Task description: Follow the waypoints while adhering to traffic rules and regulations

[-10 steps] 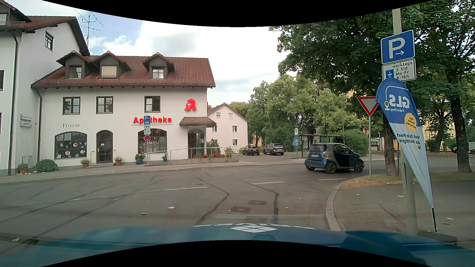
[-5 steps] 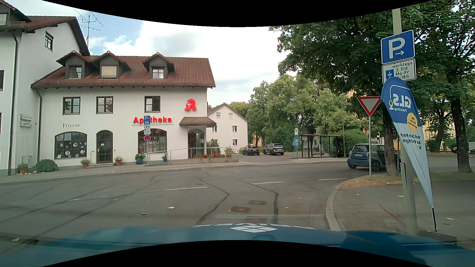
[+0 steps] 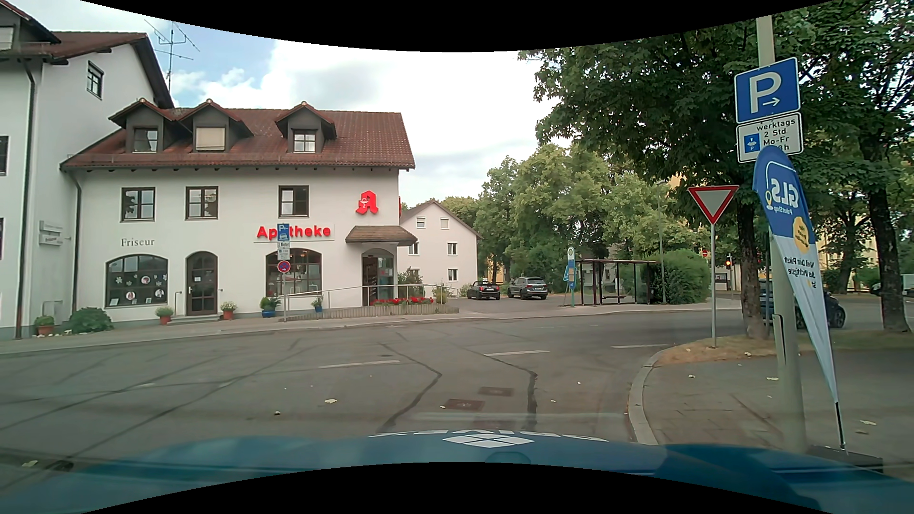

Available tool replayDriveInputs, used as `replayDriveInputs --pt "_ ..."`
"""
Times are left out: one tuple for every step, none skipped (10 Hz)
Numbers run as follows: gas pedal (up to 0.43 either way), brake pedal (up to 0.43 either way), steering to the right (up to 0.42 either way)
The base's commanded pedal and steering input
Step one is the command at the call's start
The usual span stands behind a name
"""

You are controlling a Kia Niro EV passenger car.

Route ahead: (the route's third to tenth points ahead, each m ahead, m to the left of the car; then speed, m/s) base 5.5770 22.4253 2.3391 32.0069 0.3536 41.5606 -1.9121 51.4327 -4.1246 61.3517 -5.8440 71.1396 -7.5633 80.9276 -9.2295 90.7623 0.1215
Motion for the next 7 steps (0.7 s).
replayDriveInputs --pt "0.197 0.0 -0.314" --pt "0.248 0.0 -0.338" --pt "0.28 0.0 -0.35" --pt "0.299 0.0 -0.35" --pt "0.299 0.0 -0.347" --pt "0.299 0.0 -0.34" --pt "0.299 0.0 -0.32"
